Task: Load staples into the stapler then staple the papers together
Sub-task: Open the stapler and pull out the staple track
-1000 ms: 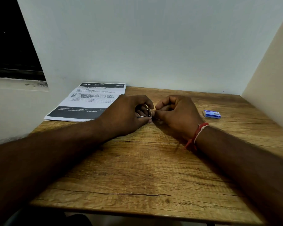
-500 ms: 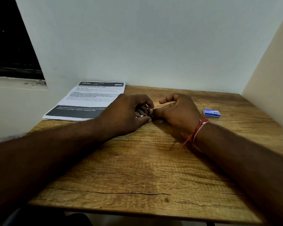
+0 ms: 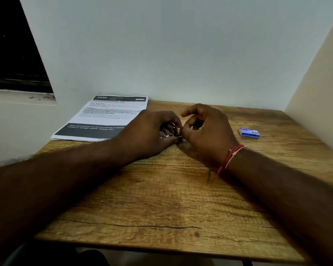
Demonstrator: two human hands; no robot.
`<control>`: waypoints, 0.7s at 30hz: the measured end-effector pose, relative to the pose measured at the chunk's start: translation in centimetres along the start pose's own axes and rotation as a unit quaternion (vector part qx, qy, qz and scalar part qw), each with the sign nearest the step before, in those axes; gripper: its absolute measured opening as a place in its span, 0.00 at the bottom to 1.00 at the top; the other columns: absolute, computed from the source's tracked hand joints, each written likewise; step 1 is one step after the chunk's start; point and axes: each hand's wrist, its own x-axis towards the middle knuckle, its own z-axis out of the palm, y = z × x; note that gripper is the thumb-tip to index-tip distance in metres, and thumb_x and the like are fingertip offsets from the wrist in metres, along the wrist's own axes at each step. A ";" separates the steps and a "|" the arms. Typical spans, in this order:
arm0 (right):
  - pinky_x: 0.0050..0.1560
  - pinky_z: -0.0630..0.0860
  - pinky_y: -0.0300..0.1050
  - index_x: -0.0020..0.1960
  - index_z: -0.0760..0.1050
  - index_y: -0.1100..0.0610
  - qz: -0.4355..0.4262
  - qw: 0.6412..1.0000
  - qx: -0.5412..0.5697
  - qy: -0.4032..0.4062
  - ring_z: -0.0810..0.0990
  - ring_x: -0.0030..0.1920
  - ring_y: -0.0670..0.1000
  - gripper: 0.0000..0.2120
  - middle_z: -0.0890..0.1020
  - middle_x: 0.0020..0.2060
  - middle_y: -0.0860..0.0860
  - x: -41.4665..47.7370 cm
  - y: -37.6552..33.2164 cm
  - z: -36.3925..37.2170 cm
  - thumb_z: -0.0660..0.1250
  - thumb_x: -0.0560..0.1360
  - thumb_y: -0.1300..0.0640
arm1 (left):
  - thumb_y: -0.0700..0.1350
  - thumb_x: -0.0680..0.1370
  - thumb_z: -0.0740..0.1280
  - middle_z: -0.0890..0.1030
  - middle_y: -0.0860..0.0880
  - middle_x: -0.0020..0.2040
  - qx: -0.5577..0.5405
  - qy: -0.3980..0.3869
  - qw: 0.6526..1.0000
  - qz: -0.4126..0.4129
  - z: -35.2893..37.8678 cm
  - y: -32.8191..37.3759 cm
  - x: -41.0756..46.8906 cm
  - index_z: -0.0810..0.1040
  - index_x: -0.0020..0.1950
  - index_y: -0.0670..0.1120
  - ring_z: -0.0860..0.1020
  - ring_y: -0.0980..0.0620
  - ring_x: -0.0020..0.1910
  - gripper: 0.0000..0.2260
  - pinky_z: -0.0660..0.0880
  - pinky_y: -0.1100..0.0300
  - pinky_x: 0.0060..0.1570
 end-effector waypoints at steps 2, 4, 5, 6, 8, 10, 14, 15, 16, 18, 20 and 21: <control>0.45 0.84 0.43 0.57 0.84 0.46 -0.023 1.000 0.001 0.008 0.86 0.41 0.44 0.15 0.88 0.37 0.44 0.0 -0.1 -0.2 0.78 0.73 0.60 | 0.42 0.76 0.83 0.90 0.55 0.45 0.000 -0.001 1.000 0.002 0.0 -0.1 0.0 0.87 0.58 0.52 0.88 0.59 0.45 0.14 0.86 0.57 0.50; 0.47 0.86 0.47 0.56 0.85 0.47 -0.020 1.000 0.017 0.004 0.87 0.41 0.46 0.15 0.89 0.37 0.45 0.2 0.0 -0.7 0.78 0.73 0.61 | 0.42 0.75 0.84 0.90 0.55 0.46 -0.002 -0.003 1.000 -0.003 0.0 -0.2 0.1 0.87 0.59 0.52 0.88 0.59 0.45 0.15 0.86 0.57 0.51; 0.50 0.87 0.50 0.55 0.85 0.48 -0.004 0.999 0.037 -0.008 0.88 0.42 0.48 0.14 0.89 0.38 0.47 0.4 0.3 -1.0 0.78 0.73 0.62 | 0.41 0.75 0.84 0.89 0.55 0.46 -0.005 -0.004 1.000 -0.007 -0.1 -0.3 0.1 0.87 0.59 0.52 0.88 0.59 0.45 0.15 0.86 0.57 0.52; 0.54 0.87 0.53 0.54 0.86 0.49 0.015 0.997 0.063 -0.030 0.90 0.44 0.50 0.14 0.90 0.39 0.49 0.7 0.5 -1.4 0.79 0.73 0.64 | 0.41 0.75 0.84 0.89 0.55 0.46 -0.007 -0.004 1.000 -0.010 -0.1 -0.4 0.1 0.87 0.60 0.52 0.88 0.59 0.46 0.16 0.86 0.57 0.53; 0.59 0.87 0.60 0.52 0.87 0.53 0.043 0.987 0.111 -0.104 0.90 0.46 0.58 0.13 0.90 0.41 0.58 1.2 0.9 -2.3 0.80 0.73 0.68 | 0.41 0.75 0.84 0.89 0.55 0.46 -0.010 -0.005 1.000 -0.016 -0.3 -0.5 0.1 0.87 0.61 0.52 0.88 0.58 0.45 0.16 0.86 0.57 0.54; 0.56 0.82 0.61 0.51 0.88 0.58 0.063 0.969 0.138 -0.195 0.86 0.45 0.63 0.12 0.88 0.45 0.67 1.3 1.0 -3.1 0.79 0.72 0.71 | 0.41 0.75 0.84 0.89 0.55 0.47 -0.012 -0.009 1.000 -0.017 -0.3 -0.7 0.2 0.87 0.63 0.52 0.88 0.59 0.45 0.18 0.85 0.58 0.55; 0.53 0.77 0.59 0.56 0.87 0.61 0.040 0.942 0.107 -0.315 0.84 0.47 0.63 0.12 0.90 0.46 0.66 1.6 1.0 -4.1 0.79 0.74 0.71 | 0.43 0.76 0.84 0.90 0.57 0.48 0.002 -0.018 1.000 -0.016 -0.5 -0.9 0.3 0.85 0.67 0.54 0.88 0.60 0.48 0.22 0.85 0.56 0.58; 0.53 0.77 0.59 0.56 0.87 0.60 0.031 0.939 0.102 -0.327 0.85 0.47 0.62 0.12 0.90 0.46 0.65 1.7 1.1 -4.2 0.80 0.74 0.69 | 0.44 0.76 0.84 0.90 0.57 0.49 0.003 -0.019 1.000 -0.020 -0.6 -1.0 0.3 0.85 0.68 0.54 0.88 0.60 0.48 0.22 0.84 0.57 0.59; 0.53 0.78 0.58 0.56 0.88 0.59 0.021 0.938 0.094 -0.333 0.85 0.47 0.62 0.12 0.90 0.46 0.64 1.7 1.1 -4.4 0.80 0.74 0.68 | 0.44 0.76 0.84 0.90 0.57 0.49 0.002 -0.021 1.000 -0.022 -0.8 -1.0 0.3 0.85 0.69 0.55 0.88 0.60 0.48 0.23 0.84 0.57 0.59; 0.52 0.79 0.56 0.54 0.89 0.56 0.004 0.939 0.070 -0.335 0.85 0.46 0.60 0.10 0.90 0.47 0.62 1.8 1.3 -4.4 0.81 0.75 0.65 | 0.45 0.76 0.84 0.90 0.57 0.49 0.002 -0.025 0.999 -0.025 -0.9 -1.0 0.3 0.84 0.69 0.55 0.88 0.61 0.48 0.24 0.84 0.57 0.59; 0.50 0.79 0.54 0.52 0.90 0.53 -0.005 0.940 0.057 -0.336 0.85 0.44 0.56 0.08 0.90 0.46 0.59 1.9 1.6 -4.4 0.82 0.75 0.63 | 0.45 0.75 0.85 0.90 0.58 0.49 0.005 -0.028 0.999 -0.028 -0.9 -0.9 0.3 0.84 0.69 0.55 0.88 0.61 0.48 0.24 0.85 0.57 0.59; 0.48 0.78 0.51 0.52 0.90 0.52 -0.008 0.941 0.049 -0.335 0.84 0.43 0.53 0.08 0.90 0.45 0.57 1.9 1.6 -4.4 0.82 0.75 0.62 | 0.45 0.75 0.85 0.90 0.58 0.49 0.005 -0.029 0.999 -0.030 -0.9 -0.9 0.3 0.84 0.69 0.56 0.88 0.61 0.48 0.24 0.85 0.56 0.59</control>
